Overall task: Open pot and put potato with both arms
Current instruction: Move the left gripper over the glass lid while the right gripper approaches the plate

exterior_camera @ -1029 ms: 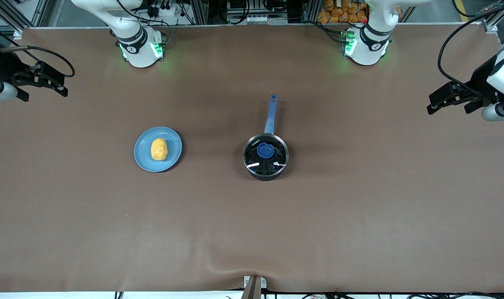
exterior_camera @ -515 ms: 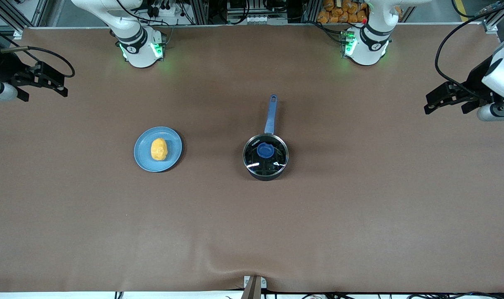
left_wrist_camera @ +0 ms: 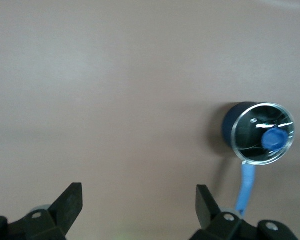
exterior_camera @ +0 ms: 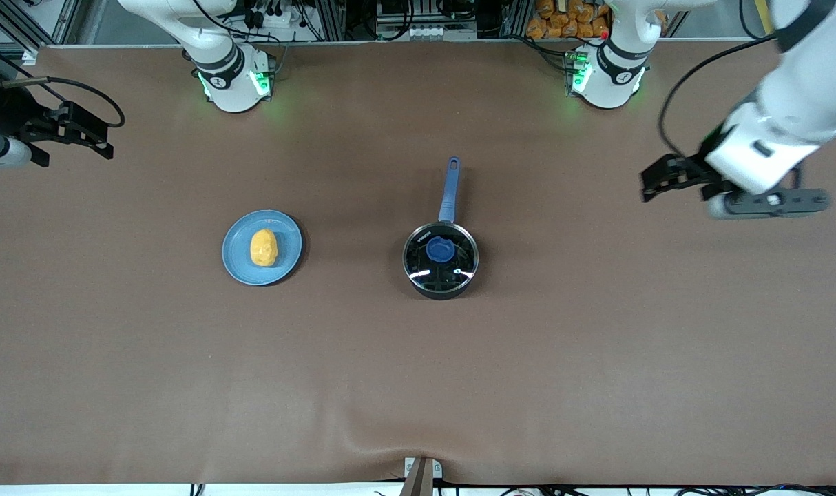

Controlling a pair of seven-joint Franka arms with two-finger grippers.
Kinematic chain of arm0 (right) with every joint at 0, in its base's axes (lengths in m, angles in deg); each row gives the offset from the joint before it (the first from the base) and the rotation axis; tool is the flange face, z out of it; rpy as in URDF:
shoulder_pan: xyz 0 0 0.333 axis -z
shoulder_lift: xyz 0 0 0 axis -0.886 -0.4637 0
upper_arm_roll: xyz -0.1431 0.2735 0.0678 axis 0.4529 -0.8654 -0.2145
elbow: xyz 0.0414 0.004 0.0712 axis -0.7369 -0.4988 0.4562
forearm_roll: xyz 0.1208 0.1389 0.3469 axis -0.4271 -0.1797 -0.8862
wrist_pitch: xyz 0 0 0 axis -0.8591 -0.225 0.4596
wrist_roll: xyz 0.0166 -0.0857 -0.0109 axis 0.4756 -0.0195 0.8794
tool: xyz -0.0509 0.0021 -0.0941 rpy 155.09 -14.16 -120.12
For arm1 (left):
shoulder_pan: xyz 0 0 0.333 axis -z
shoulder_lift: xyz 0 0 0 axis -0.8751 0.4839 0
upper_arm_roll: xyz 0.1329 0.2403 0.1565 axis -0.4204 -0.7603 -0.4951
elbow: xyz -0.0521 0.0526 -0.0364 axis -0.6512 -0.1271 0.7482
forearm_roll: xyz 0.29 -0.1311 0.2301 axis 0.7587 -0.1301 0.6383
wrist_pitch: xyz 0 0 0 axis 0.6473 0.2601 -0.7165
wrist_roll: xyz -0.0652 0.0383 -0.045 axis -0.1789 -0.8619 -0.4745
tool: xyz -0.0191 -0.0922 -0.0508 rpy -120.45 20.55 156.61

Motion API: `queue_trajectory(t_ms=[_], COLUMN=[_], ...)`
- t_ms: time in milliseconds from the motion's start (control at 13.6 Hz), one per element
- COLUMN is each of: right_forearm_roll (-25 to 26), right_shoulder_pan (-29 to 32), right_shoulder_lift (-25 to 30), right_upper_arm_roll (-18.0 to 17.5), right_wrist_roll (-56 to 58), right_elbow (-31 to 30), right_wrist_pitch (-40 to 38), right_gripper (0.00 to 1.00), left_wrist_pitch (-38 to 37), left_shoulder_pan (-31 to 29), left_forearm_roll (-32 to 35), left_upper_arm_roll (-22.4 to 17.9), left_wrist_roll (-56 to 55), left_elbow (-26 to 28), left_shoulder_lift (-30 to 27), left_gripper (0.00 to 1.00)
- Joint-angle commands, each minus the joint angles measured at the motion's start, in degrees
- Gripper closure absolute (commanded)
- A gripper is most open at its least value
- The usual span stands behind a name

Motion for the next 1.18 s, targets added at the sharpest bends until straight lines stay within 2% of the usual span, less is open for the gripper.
queue_trajectory(t_ms=[0, 147, 294, 441, 1103], right_forearm_roll=[0.1, 0.2, 0.1, 0.1, 0.2], right_shoulder_pan=[0.7, 0.5, 0.7, 0.6, 0.7], right_shoulder_lift=[-0.1, -0.1, -0.1, -0.1, -0.1], right_upper_arm_roll=[-0.5, -0.4, -0.5, -0.5, -0.5], right_wrist_roll=[0.5, 0.3, 0.2, 0.1, 0.7], right_elbow=[0.5, 0.5, 0.5, 0.6, 0.7], right_wrist_pitch=[-0.6, -0.7, -0.7, -0.6, -0.8], right_gripper=[0.0, 0.0, 0.0, 0.0, 0.0], left_wrist_pitch=[2.0, 4.3, 7.4, 10.2, 19.4], left_shoulder_pan=[0.1, 3.6, 8.8, 12.1, 17.7], left_forearm_roll=[-0.5, -0.4, 3.9, 5.3, 5.4], left_upper_arm_roll=[5.7, 6.7, 6.8, 6.8, 6.7], left_wrist_roll=[-6.6, -10.6, -18.5, -22.2, -26.9], left_elbow=[-0.4, -0.5, -0.5, -0.6, -0.4], left_shoulder_lift=[3.3, 6.8, 10.3, 13.4, 22.2], left_gripper=[0.0, 0.0, 0.0, 0.0, 0.0])
